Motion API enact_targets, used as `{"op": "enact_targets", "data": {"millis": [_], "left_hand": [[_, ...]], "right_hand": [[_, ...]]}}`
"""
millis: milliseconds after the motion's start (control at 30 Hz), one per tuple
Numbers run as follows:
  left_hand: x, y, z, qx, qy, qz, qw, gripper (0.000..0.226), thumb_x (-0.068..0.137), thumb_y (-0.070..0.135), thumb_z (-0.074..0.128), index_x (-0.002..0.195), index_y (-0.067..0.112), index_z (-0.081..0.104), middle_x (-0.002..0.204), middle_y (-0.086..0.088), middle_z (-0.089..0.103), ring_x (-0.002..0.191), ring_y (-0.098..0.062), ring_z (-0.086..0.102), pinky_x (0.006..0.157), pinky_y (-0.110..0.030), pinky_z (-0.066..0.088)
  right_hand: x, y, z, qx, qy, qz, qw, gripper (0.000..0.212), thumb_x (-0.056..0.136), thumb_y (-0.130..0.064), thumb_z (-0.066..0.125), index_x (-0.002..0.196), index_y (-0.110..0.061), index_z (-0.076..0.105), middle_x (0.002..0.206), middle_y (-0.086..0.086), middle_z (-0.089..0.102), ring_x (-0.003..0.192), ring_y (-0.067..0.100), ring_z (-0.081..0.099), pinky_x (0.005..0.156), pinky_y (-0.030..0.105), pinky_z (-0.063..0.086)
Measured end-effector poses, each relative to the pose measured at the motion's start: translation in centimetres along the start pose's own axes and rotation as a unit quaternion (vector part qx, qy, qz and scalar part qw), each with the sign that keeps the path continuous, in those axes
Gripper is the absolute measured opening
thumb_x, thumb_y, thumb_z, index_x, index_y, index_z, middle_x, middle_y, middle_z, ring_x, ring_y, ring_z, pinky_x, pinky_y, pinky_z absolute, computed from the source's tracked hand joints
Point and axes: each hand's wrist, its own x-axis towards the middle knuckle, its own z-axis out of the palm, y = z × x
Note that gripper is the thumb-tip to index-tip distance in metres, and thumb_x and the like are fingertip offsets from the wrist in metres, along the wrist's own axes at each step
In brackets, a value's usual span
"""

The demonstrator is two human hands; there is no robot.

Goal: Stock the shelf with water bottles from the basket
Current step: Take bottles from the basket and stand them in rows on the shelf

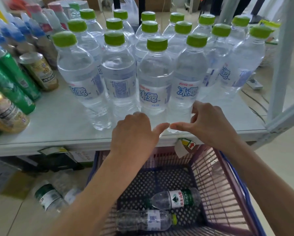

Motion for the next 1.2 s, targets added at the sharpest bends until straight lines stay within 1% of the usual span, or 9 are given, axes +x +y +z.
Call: {"op": "enact_targets", "data": {"millis": [200,500,633,700,767,867,967,1100,1200], "left_hand": [[0.7,-0.4,1.0,0.012,0.025,0.006,1.0,0.07,0.093,0.071,0.036,0.108,0.005,0.051,0.072,0.0,0.038,0.083,-0.028,0.061,0.064,-0.03,0.038],[1.1,-1.0,1.2,0.062,0.059,0.038,0.996,0.067,0.092,0.074,0.036,0.068,0.012,0.039,0.059,0.0,0.039,0.062,-0.021,0.05,0.057,-0.032,0.038],[0.7,-3.0,1.7,0.046,-0.13,0.079,0.987,0.057,0.093,0.066,0.048,0.076,0.012,0.055,0.057,0.001,0.06,0.065,-0.016,0.065,0.072,-0.033,0.053],[0.2,-3.9,1.9,0.029,-0.336,0.103,0.936,0.055,0.096,0.059,0.051,0.071,0.012,0.062,0.053,0.001,0.069,0.053,-0.008,0.067,0.08,-0.031,0.056],[-0.2,-4.5,2.8,0.031,-0.462,0.109,0.88,0.053,0.1,0.049,0.052,0.073,0.007,0.069,0.058,0.003,0.073,0.052,-0.008,0.069,0.078,-0.028,0.056],[0.0,-5.4,6.5,0.062,-0.465,0.115,0.876,0.037,0.1,0.031,0.056,0.076,0.005,0.065,0.068,0.0,0.077,0.069,-0.013,0.075,0.079,-0.034,0.06],[-0.3,-6.1,12.0,0.125,-0.426,0.152,0.883,0.02,0.091,0.022,0.062,0.076,0.013,0.052,0.075,0.0,0.068,0.083,-0.022,0.07,0.082,-0.038,0.06],[-3.4,-6.8,18.9,0.127,-0.515,0.143,0.835,0.034,0.091,0.025,0.068,0.121,0.01,0.061,0.12,-0.009,0.064,0.108,-0.029,0.063,0.079,-0.03,0.048],[-6.2,-7.8,22.5,0.142,-0.533,0.12,0.825,0.048,0.09,0.032,0.069,0.132,0.012,0.056,0.13,-0.009,0.06,0.114,-0.03,0.062,0.083,-0.028,0.046]], "right_hand": [[-0.1,-0.4,0.6,0.0,-0.01,0.004,1.0,0.068,0.068,-0.045,0.092,0.126,-0.02,0.066,0.103,-0.007,0.074,0.07,-0.005,0.062,0.061,0.01,0.038],[-0.5,-1.0,0.6,-0.008,-0.027,0.008,1.0,0.056,0.072,-0.045,0.09,0.119,-0.022,0.071,0.1,-0.01,0.075,0.077,0.001,0.067,0.067,0.011,0.044],[-0.6,-1.4,0.0,-0.074,-0.071,0.053,0.993,0.043,0.077,-0.041,0.086,0.104,-0.011,0.071,0.098,0.002,0.076,0.086,0.016,0.07,0.069,0.024,0.05],[-0.7,-1.5,-0.9,-0.11,-0.122,0.089,0.982,0.044,0.077,-0.048,0.083,0.094,-0.008,0.074,0.084,0.001,0.076,0.079,0.018,0.072,0.068,0.029,0.054],[-1.2,-1.6,-1.6,-0.1,-0.281,0.09,0.95,0.037,0.084,-0.046,0.079,0.081,-0.01,0.076,0.07,-0.001,0.077,0.07,0.017,0.076,0.065,0.027,0.057],[-2.4,-1.5,0.6,-0.073,-0.558,0.074,0.823,0.024,0.096,-0.033,0.07,0.088,-0.01,0.074,0.079,-0.002,0.08,0.076,0.011,0.078,0.063,0.021,0.056],[-2.5,1.8,7.5,-0.083,-0.652,0.104,0.746,0.019,0.097,-0.023,0.07,0.109,-0.008,0.072,0.095,0.004,0.077,0.081,0.011,0.074,0.069,0.02,0.058],[-4.3,8.5,17.1,-0.242,-0.589,0.043,0.77,0.03,0.09,-0.025,0.078,0.11,-0.017,0.058,0.104,0.004,0.061,0.077,0.014,0.06,0.062,0.024,0.049],[-8.0,12.4,20.9,-0.33,-0.528,0.004,0.783,0.058,0.091,-0.019,0.074,0.142,-0.009,0.047,0.137,0.014,0.055,0.123,0.03,0.057,0.097,0.037,0.047]]}}
